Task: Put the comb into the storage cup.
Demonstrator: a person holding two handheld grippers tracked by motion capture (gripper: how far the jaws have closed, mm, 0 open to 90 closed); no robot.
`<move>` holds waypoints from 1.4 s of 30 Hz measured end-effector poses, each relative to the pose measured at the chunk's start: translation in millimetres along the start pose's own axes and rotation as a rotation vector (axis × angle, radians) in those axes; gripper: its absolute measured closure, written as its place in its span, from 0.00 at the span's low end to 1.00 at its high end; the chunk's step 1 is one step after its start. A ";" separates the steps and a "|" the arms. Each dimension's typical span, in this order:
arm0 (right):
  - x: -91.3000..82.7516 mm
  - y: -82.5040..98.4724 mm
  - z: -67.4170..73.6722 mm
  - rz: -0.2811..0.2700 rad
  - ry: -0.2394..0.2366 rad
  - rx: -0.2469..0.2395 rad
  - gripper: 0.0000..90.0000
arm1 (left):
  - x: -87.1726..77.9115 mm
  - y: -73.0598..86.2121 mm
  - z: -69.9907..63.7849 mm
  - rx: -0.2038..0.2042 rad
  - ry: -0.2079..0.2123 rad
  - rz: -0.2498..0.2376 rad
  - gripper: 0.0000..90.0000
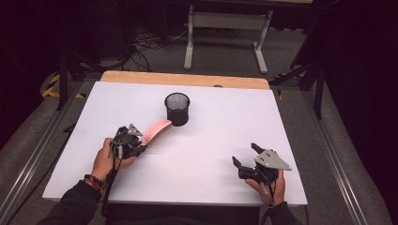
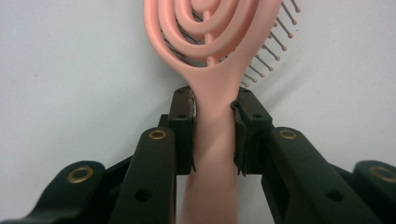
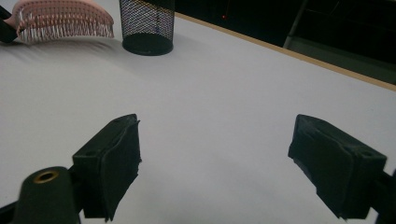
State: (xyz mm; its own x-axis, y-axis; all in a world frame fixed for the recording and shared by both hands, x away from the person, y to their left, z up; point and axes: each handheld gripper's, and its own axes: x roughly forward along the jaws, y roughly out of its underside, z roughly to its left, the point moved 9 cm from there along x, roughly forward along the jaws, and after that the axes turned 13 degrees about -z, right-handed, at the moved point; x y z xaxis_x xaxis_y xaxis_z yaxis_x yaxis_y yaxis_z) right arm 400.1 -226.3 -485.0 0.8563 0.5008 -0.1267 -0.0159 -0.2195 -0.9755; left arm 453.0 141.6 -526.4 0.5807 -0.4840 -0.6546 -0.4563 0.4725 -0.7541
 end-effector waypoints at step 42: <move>1.1 0.3 5.6 0.003 -0.038 -0.007 0.16 | 1.4 0.1 -15.0 0.073 0.070 -0.013 0.78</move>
State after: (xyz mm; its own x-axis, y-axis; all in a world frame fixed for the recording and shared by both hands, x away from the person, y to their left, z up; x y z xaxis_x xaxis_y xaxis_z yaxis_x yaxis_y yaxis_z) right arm 398.1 -221.1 -486.4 0.8360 0.5314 -0.1369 -0.0149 -0.2273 -0.9737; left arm 443.6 129.9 -528.1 0.5368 -0.5392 -0.6490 -0.3976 0.5168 -0.7582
